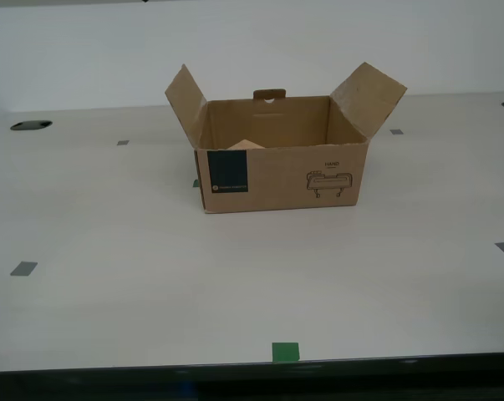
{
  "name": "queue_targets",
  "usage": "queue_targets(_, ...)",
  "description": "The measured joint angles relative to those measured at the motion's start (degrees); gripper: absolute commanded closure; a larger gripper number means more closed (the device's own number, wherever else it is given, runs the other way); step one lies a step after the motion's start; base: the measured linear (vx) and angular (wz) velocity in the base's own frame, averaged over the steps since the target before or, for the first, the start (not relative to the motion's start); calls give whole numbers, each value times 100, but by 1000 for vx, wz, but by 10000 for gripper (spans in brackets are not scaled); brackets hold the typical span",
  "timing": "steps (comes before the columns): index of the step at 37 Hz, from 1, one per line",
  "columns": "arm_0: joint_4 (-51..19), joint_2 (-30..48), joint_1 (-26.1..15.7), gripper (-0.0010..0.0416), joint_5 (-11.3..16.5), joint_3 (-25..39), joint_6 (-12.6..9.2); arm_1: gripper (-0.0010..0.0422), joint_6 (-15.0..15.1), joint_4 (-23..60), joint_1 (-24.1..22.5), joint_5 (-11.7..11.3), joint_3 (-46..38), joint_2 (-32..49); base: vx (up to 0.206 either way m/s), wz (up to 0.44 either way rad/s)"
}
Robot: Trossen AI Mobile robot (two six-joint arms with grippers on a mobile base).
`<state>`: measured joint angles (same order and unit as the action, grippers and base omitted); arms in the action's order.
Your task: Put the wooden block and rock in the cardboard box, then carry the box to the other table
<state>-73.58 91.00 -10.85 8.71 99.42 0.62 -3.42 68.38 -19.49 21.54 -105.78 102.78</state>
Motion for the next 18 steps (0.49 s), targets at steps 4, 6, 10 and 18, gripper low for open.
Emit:
queue_targets(4,-61,0,0,19,0,0,0,192,33,81,9,0,0,0,0,0)
queue_targets(6,-61,0,0,19,0,0,0,192,33,85,13,0,0,0,0,0)
queue_targets(10,-94,0,4,19,0,0,0,192,33,61,24,-2,0,0,0,0)
queue_targets(18,-584,376,70,19,190,190,22,192,9,-149,48,-4,94,4,0,0)
